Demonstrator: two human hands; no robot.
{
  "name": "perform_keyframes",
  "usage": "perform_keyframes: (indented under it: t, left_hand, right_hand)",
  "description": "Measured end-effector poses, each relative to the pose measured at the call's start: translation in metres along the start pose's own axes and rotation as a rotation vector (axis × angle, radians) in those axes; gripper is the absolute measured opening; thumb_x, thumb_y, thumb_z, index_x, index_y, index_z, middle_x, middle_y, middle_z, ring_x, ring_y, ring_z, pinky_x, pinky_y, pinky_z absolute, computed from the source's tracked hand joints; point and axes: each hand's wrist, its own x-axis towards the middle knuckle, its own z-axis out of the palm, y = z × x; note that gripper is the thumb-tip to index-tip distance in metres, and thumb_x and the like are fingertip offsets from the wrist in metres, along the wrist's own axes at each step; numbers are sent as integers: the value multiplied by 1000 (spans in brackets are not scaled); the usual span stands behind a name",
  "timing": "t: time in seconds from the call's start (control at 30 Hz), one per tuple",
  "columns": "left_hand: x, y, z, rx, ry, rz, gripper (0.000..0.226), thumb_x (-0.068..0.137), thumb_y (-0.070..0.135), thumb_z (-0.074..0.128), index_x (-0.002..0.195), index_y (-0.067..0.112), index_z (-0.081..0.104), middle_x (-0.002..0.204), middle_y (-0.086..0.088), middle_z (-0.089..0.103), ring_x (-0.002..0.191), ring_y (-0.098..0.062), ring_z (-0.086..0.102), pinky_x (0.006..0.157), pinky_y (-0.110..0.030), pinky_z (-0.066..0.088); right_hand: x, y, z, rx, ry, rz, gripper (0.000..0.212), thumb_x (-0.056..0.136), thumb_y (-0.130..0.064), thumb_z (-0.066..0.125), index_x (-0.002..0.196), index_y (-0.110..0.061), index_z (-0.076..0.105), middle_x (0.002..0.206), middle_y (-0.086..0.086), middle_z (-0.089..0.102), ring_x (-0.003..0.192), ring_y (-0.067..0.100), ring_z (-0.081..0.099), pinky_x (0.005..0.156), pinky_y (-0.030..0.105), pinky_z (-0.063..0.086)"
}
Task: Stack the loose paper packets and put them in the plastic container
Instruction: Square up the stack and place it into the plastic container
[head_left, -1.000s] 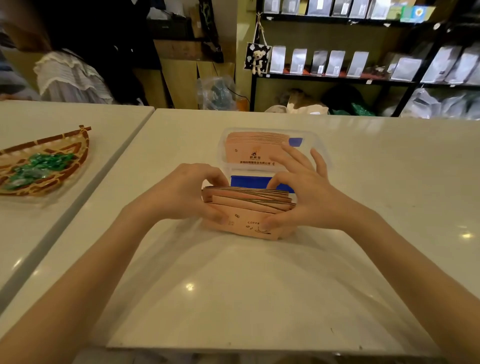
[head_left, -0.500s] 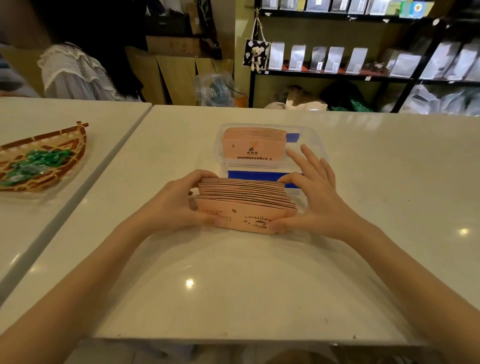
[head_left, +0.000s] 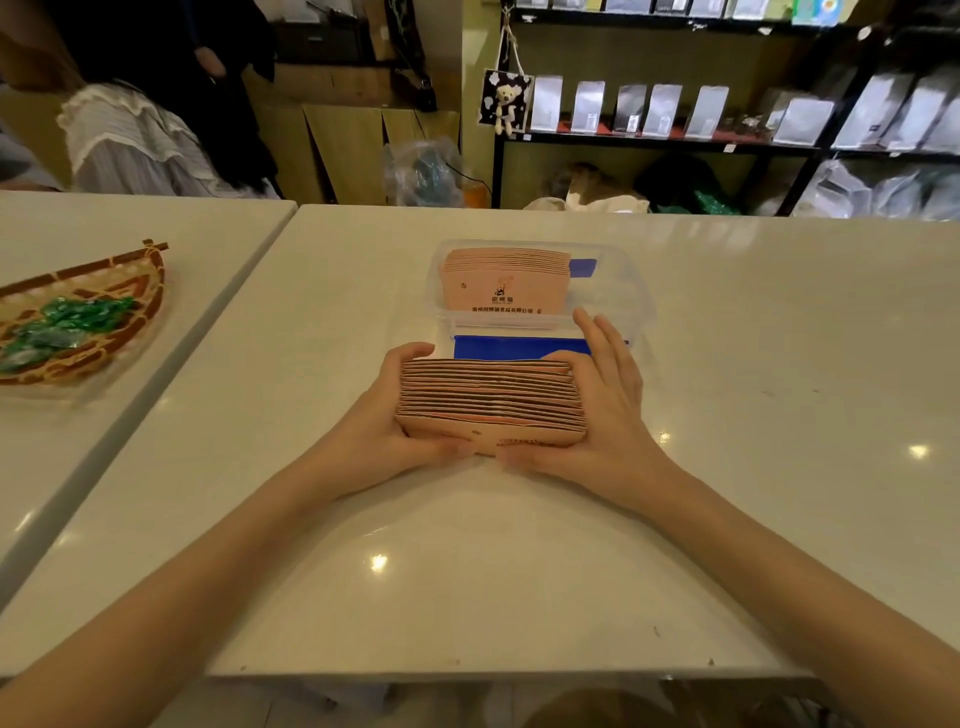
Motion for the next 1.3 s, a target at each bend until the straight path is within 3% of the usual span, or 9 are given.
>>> perform_keyframes:
  t: [0.1, 0.27, 0.5, 0.6, 0.67, 0.83, 1.0, 1.13, 1.3]
  left_hand:
    - [0, 0, 2, 17, 50, 36, 60, 59, 23, 78, 104, 30, 39, 100, 15, 61, 89, 6, 59, 73, -9, 46]
    - [2, 3, 3, 45, 109, 50, 47, 59, 28, 78, 91, 34, 45, 96, 17, 63, 86, 7, 60, 70, -8, 47]
    - [1, 4, -1, 19, 35, 34, 72, 58, 31, 77, 115, 36, 33, 110, 20, 54, 101, -2, 56, 75, -6, 46]
    - [-1, 3, 5, -31, 0, 80, 65, 61, 39, 76, 111, 43, 34, 120, 12, 53, 109, -4, 54, 85, -17, 48]
    - [-1, 2, 8, -15, -4, 94, 60, 62, 41, 72, 107, 52, 33, 124, 7, 51, 113, -4, 51, 89, -21, 46]
    - [0, 3, -1, -17, 16, 47, 47, 67, 21, 73, 100, 38, 45, 109, 11, 57, 95, 5, 58, 72, -12, 49]
    - [2, 11, -12, 141, -2, 49, 67, 61, 27, 77, 113, 41, 37, 110, 21, 52, 98, 11, 51, 79, -8, 43]
    - [7, 25, -23, 427, -61, 92, 49, 51, 56, 65, 93, 57, 39, 100, 34, 46, 100, 11, 45, 81, -10, 35]
    - [19, 46, -31, 700, -209, 116, 42, 64, 43, 71, 100, 41, 49, 94, 21, 51, 92, -2, 47, 85, -22, 41]
  right_hand:
    - [0, 0, 1, 15, 29, 18, 84, 48, -72, 60, 115, -25, 43, 146, -12, 6, 135, 1, -13, 112, 32, -5]
    - [4, 3, -7, 17, 55, 32, 72, 48, -70, 62, 104, -25, 51, 152, -3, 12, 133, -1, -13, 109, 26, -5]
    - [5, 12, -16, -3, -16, 59, 76, 45, -71, 65, 110, -44, 38, 154, -4, 2, 136, 4, -18, 110, 32, -11]
    - [4, 9, -12, -13, -23, 29, 85, 48, -75, 57, 122, -39, 37, 154, -4, -1, 132, -2, -22, 103, 17, -21]
    - [4, 8, -10, -1, -21, 26, 86, 50, -74, 56, 124, -35, 38, 154, -4, 0, 131, -3, -21, 102, 15, -20]
    - [6, 10, -21, 51, -62, 59, 61, 52, -63, 66, 104, -40, 44, 153, -8, 8, 132, -3, -15, 110, 31, -9]
    - [14, 11, -36, -37, -156, -37, 58, 52, -63, 66, 103, -41, 49, 151, -9, 15, 135, 1, -11, 112, 40, -9]
    - [22, 9, -44, -125, -258, -136, 58, 57, -64, 62, 107, -37, 51, 150, -8, 18, 137, 3, -8, 110, 36, -16]
    - [35, -3, -55, -162, -321, -196, 51, 59, -59, 64, 102, -34, 57, 147, -11, 25, 136, 3, -1, 106, 24, -17]
